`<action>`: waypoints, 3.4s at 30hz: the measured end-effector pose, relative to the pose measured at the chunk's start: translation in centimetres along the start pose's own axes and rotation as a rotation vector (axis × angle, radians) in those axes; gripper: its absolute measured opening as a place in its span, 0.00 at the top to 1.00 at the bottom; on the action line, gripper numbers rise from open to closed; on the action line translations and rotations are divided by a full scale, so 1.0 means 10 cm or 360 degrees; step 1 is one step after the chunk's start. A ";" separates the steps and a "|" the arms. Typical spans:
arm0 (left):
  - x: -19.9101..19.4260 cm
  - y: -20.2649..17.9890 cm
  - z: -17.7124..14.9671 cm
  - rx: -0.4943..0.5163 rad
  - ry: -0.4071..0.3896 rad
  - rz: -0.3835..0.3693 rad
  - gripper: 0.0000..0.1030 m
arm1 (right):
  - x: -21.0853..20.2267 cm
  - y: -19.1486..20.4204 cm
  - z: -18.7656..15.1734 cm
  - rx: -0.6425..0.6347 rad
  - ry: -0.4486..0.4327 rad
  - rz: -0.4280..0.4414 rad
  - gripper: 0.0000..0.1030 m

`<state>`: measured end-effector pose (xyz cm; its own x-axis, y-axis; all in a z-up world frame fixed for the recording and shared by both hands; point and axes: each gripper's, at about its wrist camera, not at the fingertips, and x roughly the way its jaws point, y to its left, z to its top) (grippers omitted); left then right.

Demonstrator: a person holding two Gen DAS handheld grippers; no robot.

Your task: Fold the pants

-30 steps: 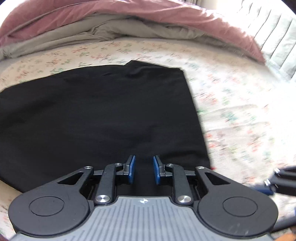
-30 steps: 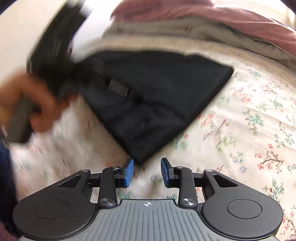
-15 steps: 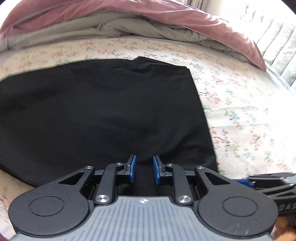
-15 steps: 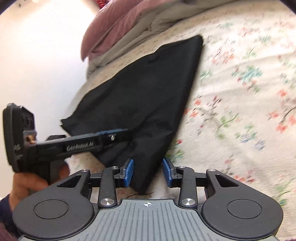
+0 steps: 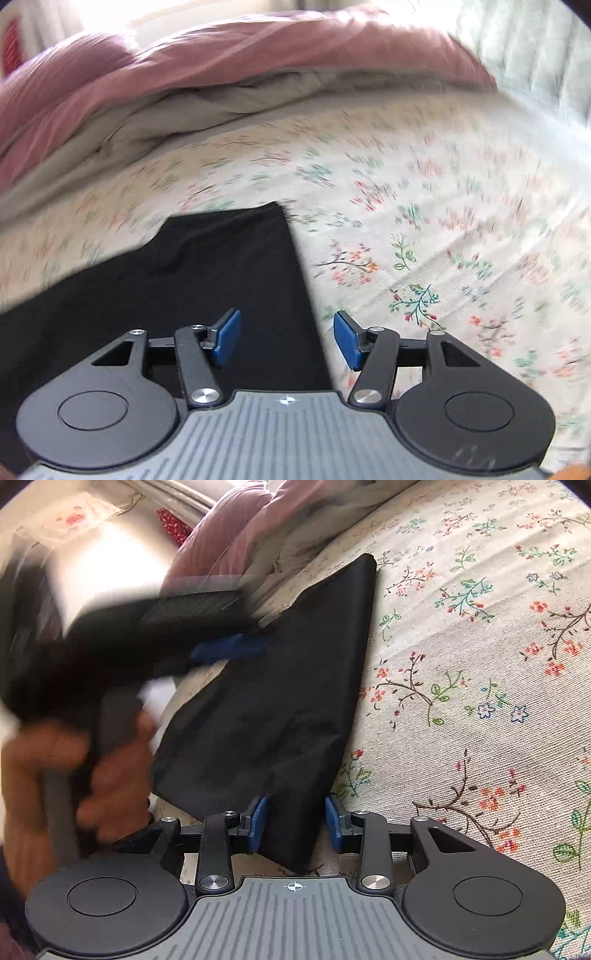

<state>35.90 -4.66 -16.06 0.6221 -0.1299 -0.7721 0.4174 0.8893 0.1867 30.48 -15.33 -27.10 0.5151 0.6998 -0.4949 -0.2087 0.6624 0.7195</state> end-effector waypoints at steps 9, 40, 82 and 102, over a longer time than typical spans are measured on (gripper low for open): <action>0.74 -0.46 0.26 0.0540 0.0151 0.0513 0.24 | -0.03 0.04 -0.02 -0.0096 -0.0003 -0.0014 0.74; 0.28 0.29 0.68 -0.0035 0.0063 0.0180 0.75 | 0.09 0.13 0.14 0.0077 -0.0007 0.0007 0.97; 0.34 -1.59 1.25 -0.0429 -0.0045 -0.0300 0.75 | -2.30 -0.95 0.17 0.0028 -0.0300 -0.0417 0.97; -0.23 0.07 0.84 -0.0816 -0.0190 -0.0615 0.75 | -2.10 0.28 -0.01 -0.0723 -0.0611 -0.0410 0.97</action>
<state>40.33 -7.43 -9.07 0.5719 -0.5040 -0.6473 0.2752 0.8612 -0.4274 18.98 -28.09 -14.75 0.8386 0.4137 -0.3543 -0.3264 0.9024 0.2812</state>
